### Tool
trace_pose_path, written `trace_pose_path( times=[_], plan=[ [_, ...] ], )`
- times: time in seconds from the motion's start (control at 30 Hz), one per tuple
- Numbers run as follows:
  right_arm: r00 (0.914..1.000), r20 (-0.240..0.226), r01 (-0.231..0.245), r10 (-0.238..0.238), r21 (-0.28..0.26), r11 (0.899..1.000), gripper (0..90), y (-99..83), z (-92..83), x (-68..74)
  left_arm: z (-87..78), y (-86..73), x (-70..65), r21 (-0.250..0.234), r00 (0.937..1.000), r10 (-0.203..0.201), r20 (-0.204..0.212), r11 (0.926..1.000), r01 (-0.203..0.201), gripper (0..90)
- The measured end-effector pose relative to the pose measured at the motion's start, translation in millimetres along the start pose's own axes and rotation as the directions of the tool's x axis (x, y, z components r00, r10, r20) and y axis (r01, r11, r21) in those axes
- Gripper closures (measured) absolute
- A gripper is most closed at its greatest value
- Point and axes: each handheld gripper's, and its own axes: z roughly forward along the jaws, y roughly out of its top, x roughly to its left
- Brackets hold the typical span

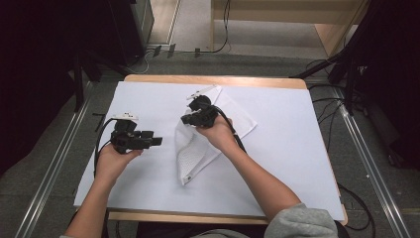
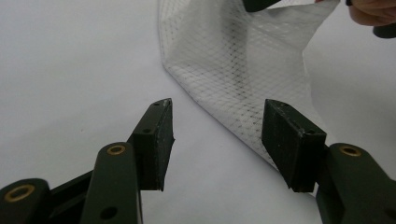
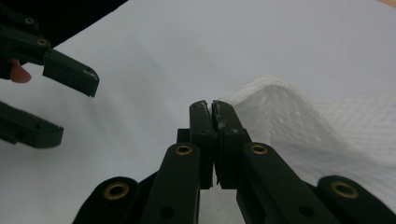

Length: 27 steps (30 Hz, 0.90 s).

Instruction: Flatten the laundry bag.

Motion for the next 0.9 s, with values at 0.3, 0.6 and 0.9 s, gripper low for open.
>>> trace_pose_path(
  times=[0.3,0.6,0.9],
  plan=[
    [0.9989,-0.028,0.038,-0.038,0.018,0.999,89.5,26.7,38.1,22.9,-12.6,-7.0,13.5,-0.024,0.9987,-0.049,-0.014,0.9985,0.048,44.5],
    [0.9977,-0.052,0.044,-0.043,0.014,0.999,87.5,42.2,61.2,39.8,-20.8,-12.0,26.7,-0.032,0.9956,-0.078,-0.051,0.9965,0.077,44.5],
    [0.998,-0.046,0.04,-0.042,-0.034,0.999,70.3,48.1,45.1,34.8,-21.4,-12.4,28.5,-0.034,0.9944,-0.086,-0.062,0.9959,0.084,44.5]
  ],
)
